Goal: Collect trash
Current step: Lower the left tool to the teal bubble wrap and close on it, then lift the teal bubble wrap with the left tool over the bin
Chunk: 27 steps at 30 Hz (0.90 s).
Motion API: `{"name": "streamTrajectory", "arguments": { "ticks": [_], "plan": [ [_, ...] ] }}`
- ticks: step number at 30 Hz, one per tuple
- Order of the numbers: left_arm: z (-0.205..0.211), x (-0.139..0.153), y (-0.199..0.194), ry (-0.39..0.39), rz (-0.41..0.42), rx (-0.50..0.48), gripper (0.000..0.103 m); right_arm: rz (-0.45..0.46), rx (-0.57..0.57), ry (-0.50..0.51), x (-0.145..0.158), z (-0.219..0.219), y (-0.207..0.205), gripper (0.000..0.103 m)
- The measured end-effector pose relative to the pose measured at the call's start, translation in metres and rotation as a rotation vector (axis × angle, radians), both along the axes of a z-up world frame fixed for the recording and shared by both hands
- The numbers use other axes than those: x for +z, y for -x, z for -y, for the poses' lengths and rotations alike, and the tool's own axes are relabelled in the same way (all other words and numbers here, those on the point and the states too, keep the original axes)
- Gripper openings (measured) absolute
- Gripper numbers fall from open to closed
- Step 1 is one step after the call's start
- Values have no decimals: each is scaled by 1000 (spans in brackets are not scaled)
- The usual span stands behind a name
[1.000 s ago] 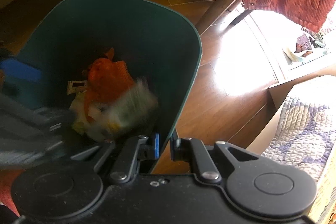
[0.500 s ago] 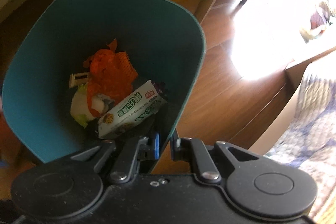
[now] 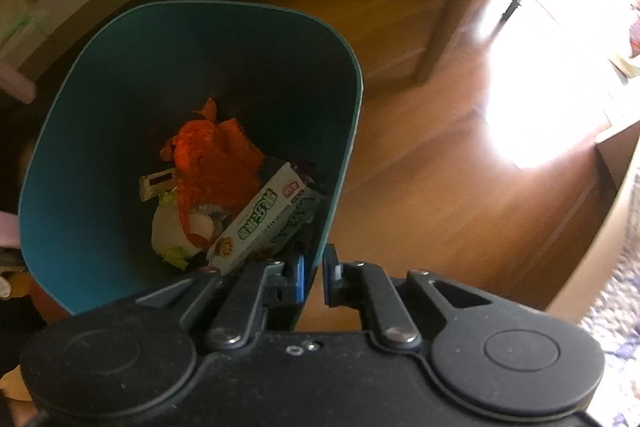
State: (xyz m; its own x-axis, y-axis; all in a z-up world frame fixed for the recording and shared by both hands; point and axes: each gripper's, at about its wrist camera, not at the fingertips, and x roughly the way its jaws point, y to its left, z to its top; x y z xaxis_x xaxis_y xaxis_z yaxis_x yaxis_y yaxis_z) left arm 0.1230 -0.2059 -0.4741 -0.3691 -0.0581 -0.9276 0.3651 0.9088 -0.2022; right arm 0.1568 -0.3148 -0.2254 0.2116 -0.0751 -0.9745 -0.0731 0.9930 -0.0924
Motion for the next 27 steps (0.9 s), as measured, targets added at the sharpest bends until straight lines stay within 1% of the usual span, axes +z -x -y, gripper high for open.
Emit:
{"name": "streamTrajectory", "arguments": {
  "ticks": [2, 4, 5, 6, 7, 8, 9, 10, 11, 13, 14, 15, 17, 22, 25, 27],
  "plan": [
    [8, -17, 3, -40, 5, -55, 80, 3, 40, -4, -1, -9, -1, 9],
    [11, -29, 6, -54, 4, -103, 79, 11, 57, -13, -2, -12, -1, 9],
    [11, -35, 6, -66, -5, -102, 74, 15, 62, -15, -4, -12, 1, 9],
    [11, -39, 6, -71, -16, -94, 69, 19, 64, -19, -4, -9, 0, 9],
    [9, -42, 5, -72, -32, -79, 56, 23, 60, -25, -4, -6, 1, 9],
    [9, -45, 4, -74, -45, -70, 49, 26, 53, -35, -4, -2, 3, 9],
    [8, -48, 4, -78, -47, -71, 48, 30, 48, -45, -3, 2, 4, 10],
    [8, -50, 3, -78, -49, -73, 41, 34, 43, -54, -3, 4, 4, 10],
    [6, -52, 3, -80, -48, -73, 31, 38, 40, -59, -2, 7, 7, 10],
    [2, -49, 0, -85, -43, -61, 23, 43, 43, -56, -1, 10, 4, 10],
    [-1, -47, -1, -73, -44, -47, 9, 46, 42, -54, -1, 11, 5, 10],
    [-2, -45, -2, -67, -38, -43, 5, 49, 41, -52, 2, 9, -1, 10],
    [-6, -37, -3, -73, -6, -54, 5, 57, 36, -49, 5, 10, 3, 10],
    [-19, -8, -9, -70, 23, -20, 4, 78, 36, -15, 3, 3, 4, 8],
    [-21, 19, -10, -58, 59, -44, 4, 78, 24, 20, 2, 1, 6, 7],
    [-23, 46, -10, -47, 78, -53, 4, 78, 8, 43, 2, 2, 8, 6]
  ]
}}
